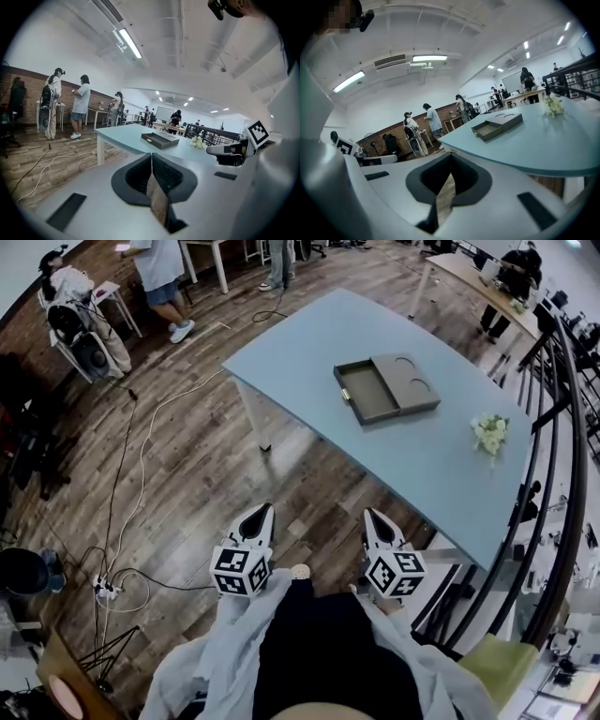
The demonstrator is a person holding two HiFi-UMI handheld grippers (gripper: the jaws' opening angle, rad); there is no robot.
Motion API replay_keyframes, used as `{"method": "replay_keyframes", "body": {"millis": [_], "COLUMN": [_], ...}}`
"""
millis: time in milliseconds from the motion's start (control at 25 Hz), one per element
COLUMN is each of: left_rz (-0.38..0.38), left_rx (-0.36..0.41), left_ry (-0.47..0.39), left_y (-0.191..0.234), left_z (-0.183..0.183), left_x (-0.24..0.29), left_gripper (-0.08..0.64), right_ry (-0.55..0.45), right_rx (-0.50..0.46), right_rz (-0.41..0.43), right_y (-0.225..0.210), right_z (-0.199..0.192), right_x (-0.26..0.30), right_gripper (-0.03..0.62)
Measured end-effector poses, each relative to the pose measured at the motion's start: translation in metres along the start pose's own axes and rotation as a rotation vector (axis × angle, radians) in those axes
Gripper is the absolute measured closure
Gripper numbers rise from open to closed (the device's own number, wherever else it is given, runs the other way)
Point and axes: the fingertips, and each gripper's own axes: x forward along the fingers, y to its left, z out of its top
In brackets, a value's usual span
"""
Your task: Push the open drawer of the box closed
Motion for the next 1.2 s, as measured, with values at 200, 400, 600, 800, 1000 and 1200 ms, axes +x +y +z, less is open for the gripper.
{"method": "replay_keyframes", "body": {"millis": [200, 400, 600, 800, 1000, 1200], "left_rz": [-0.019, -0.019, -0.026, -0.031, -0.029, -0.041], "left_rx": [0.003, -0.009, -0.018, -0.013, -0.019, -0.010], "left_ry": [0.002, 0.024, 0.041, 0.052, 0.067, 0.077], "left_y": [0.017, 0.031, 0.033, 0.038, 0.044, 0.046], "left_z": [0.006, -0.002, -0.008, -0.009, -0.012, -0.010], "left_x": [0.013, 0.014, 0.012, 0.014, 0.028, 0.057], "left_gripper": [0.537, 0.537, 0.537, 0.537, 0.537, 0.537], "right_ry": [-0.008, 0.001, 0.011, 0.016, 0.026, 0.028], "right_rx": [-0.004, 0.001, 0.011, 0.022, 0.026, 0.035], "right_rz": [-0.017, -0.036, -0.052, -0.056, -0.062, -0.075], "right_y": [0.004, 0.006, 0.004, 0.003, -0.005, -0.024], "right_z": [0.006, 0.000, -0.003, -0.006, -0.006, 0.002], "right_x": [0.019, 0.025, 0.026, 0.033, 0.041, 0.062], "right_gripper": [0.588, 0.588, 0.588, 0.588, 0.588, 0.588]}}
